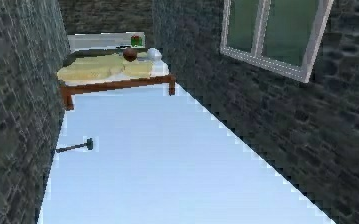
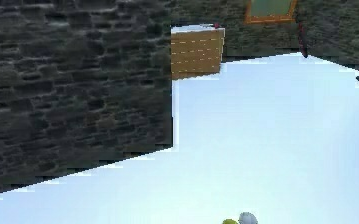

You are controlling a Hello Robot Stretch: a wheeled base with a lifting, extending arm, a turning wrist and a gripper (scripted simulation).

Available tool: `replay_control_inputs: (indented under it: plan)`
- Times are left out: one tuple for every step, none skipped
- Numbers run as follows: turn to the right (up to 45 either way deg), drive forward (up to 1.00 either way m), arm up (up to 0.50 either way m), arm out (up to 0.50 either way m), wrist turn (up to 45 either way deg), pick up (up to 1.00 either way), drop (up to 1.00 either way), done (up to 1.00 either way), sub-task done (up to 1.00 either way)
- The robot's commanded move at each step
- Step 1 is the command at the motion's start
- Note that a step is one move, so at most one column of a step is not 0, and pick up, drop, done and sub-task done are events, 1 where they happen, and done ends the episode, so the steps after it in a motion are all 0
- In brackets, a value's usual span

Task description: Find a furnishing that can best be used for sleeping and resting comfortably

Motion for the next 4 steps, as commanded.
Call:
replay_control_inputs:
  plan:
    - [0.0, 1.0, 0.0, 0.0, 0.0, 0.0, 0.0, 0.0, 0.0]
    - [0.0, 1.0, 0.0, 0.0, 0.0, 0.0, 0.0, 0.0, 0.0]
    - [-3.0, 0.0, 0.0, 0.0, 0.0, 0.0, 0.0, 0.0, 0.0]
    - [0.0, 0.7, 0.0, 0.0, 0.0, 0.0, 0.0, 0.0, 0.0]
